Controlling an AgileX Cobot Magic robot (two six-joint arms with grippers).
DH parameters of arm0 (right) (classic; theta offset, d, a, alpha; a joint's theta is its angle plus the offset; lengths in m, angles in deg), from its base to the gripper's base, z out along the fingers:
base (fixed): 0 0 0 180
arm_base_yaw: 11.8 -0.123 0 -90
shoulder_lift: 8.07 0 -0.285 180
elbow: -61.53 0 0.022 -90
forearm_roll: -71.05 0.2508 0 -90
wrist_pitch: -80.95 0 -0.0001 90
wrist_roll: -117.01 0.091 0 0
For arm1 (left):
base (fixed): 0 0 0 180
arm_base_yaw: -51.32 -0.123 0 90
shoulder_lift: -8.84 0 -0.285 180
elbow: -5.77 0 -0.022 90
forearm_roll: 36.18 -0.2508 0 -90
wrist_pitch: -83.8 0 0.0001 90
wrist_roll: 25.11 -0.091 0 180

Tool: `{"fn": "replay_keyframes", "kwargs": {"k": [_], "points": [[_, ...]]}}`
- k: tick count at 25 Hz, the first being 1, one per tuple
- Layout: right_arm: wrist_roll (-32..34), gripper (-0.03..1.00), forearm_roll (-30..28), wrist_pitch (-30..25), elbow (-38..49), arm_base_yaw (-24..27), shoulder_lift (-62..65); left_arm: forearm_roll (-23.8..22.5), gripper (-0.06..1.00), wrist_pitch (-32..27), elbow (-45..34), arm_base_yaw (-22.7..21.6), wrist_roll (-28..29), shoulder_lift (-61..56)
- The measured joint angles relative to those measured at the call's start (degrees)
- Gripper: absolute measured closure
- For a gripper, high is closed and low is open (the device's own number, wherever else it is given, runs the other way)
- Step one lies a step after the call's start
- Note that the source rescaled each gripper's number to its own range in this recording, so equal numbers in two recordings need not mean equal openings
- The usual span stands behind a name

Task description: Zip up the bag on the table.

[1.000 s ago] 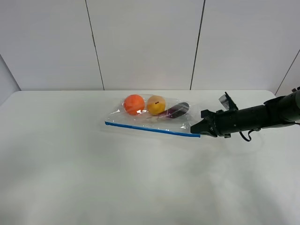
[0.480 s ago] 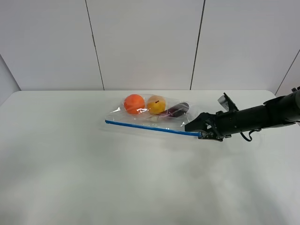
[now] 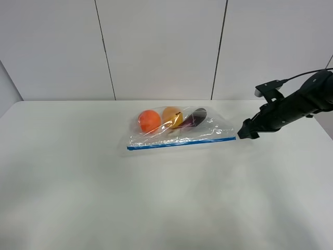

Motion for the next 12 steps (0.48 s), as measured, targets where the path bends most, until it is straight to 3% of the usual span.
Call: {"fn": "replay_keyframes", "kwargs": {"k": [3,6,8,12], "points": [[20.3,-0.03,-18.3,3.4,0.0,0.3,1.3,0.0,-0.05,0.0,0.0,0.0,0.0,0.0],[39.9,-0.03,-26.9,4.1,0.0,1.4,1.9,0.0,-0.05,0.0,0.0,0.0,0.0,0.0],[45.1,-0.03,-28.8,3.1,0.0,1.6,2.0,0.0,-0.05,0.0,0.0,0.0,0.0,0.0],[47.1,-0.03,-28.9,1.3,0.0,1.6,2.3,0.0,-0.05,0.0,0.0,0.0,0.0,0.0]]}}
